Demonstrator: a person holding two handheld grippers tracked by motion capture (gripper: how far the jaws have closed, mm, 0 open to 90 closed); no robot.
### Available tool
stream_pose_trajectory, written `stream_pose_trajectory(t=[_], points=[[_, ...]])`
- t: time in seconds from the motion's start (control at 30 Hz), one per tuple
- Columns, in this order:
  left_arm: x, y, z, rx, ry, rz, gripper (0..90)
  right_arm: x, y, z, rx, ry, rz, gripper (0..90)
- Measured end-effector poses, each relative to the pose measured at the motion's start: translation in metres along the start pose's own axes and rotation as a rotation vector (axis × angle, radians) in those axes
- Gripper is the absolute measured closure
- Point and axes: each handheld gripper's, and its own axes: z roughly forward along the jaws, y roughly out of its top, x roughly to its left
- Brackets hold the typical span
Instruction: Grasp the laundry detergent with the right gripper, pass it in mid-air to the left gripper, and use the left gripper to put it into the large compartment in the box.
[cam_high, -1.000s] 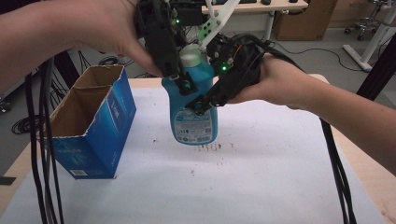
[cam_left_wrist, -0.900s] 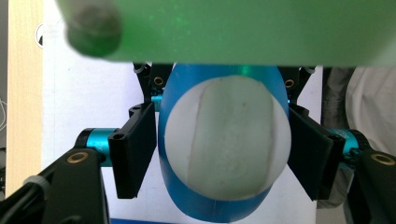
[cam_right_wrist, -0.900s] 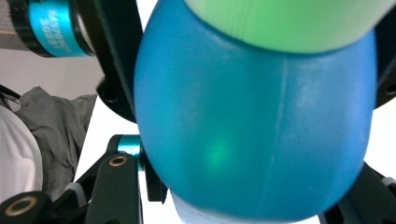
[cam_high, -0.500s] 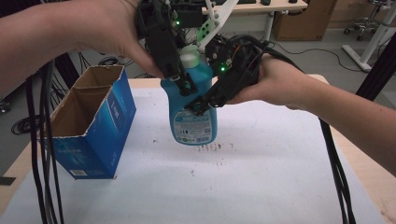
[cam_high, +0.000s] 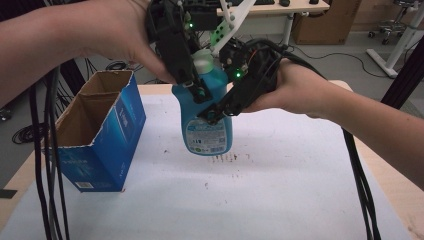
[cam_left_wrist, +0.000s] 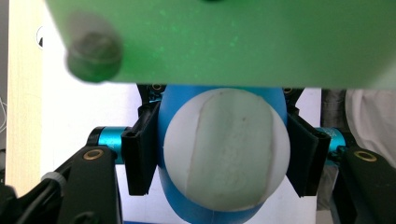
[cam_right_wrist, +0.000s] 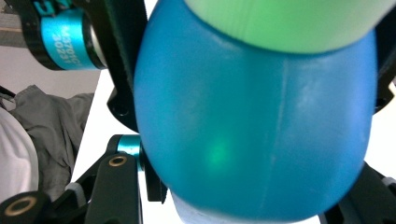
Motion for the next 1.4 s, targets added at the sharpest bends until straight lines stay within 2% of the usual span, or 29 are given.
stream_pose_trajectory(t=[0.23,0.3,0.33,0.4,0.57,0.6,0.63,0.7,0.77,0.9,0.93,1.0,1.07,1.13,1.17,1.2,1.23,1.27,1.3,1.33,1.4], points=[[0.001,-0.002,-0.002,-0.017,-0.004,0.001,37.8,-0.001,0.0,0.0,-0.011,0.013,0.017,43.3],[0.002,-0.004,-0.001,-0.018,-0.017,-0.012,37.8,-0.001,0.0,0.002,-0.024,0.015,0.02,33.0],[0.002,-0.004,-0.001,-0.018,-0.017,-0.012,37.8,-0.001,0.0,0.002,-0.024,0.015,0.02,33.0],[0.003,-0.006,0.0,-0.015,-0.02,-0.02,37.8,-0.001,0.0,0.003,-0.023,0.02,0.018,21.1],[0.005,-0.011,-0.002,-0.009,-0.007,-0.028,37.8,-0.004,-0.005,0.004,-0.013,0.047,0.041,20.8],[0.005,-0.013,-0.004,-0.008,-0.005,-0.032,37.8,-0.005,-0.006,0.004,-0.005,0.049,0.05,14.8],[0.006,-0.015,-0.005,-0.009,-0.005,-0.037,37.8,-0.005,-0.008,0.004,0.01,0.028,0.066,12.2],[0.007,-0.016,-0.006,-0.004,-0.004,-0.034,37.8,-0.007,-0.011,0.004,0.016,0.022,0.065,12.2],[0.008,-0.021,-0.011,-0.006,0.0,-0.053,37.8,-0.011,-0.018,0.0,0.023,0.017,0.079,12.2],[0.01,-0.033,-0.021,-0.023,0.018,-0.098,37.8,-0.019,-0.034,-0.011,0.084,-0.05,0.119,12.2],[0.01,-0.033,-0.021,-0.023,0.018,-0.098,37.8,-0.019,-0.034,-0.011,0.084,-0.05,0.119,12.2],[0.011,-0.039,-0.026,-0.03,0.026,-0.124,37.8,-0.021,-0.041,-0.016,0.131,-0.099,0.135,12.3],[0.011,-0.046,-0.033,-0.037,0.042,-0.152,37.8,-0.025,-0.051,-0.021,0.154,-0.11,0.151,12.2],[0.012,-0.053,-0.038,-0.042,0.054,-0.175,37.8,-0.028,-0.061,-0.027,0.195,-0.141,0.169,12.2],[0.012,-0.053,-0.038,-0.042,0.054,-0.175,37.8,-0.028,-0.061,-0.027,0.195,-0.141,0.169,12.2],[0.012,-0.064,-0.047,-0.053,0.071,-0.213,37.8,-0.031,-0.076,-0.038,0.227,-0.157,0.204,12.3],[0.012,-0.064,-0.047,-0.053,0.071,-0.213,37.8,-0.031,-0.076,-0.038,0.227,-0.157,0.204,12.3],[0.012,-0.068,-0.051,-0.057,0.076,-0.229,37.8,-0.033,-0.086,-0.045,0.242,-0.169,0.23,12.3],[0.012,-0.071,-0.054,-0.061,0.085,-0.24,37.8,-0.033,-0.086,-0.045,0.242,-0.169,0.23,12.3],[0.012,-0.075,-0.058,-0.068,0.095,-0.256,37.8,-0.036,-0.096,-0.053,0.253,-0.185,0.261,12.3],[0.012,-0.084,-0.067,-0.072,0.116,-0.291,37.9,-0.037,-0.101,-0.056,0.257,-0.195,0.273,12.3]])
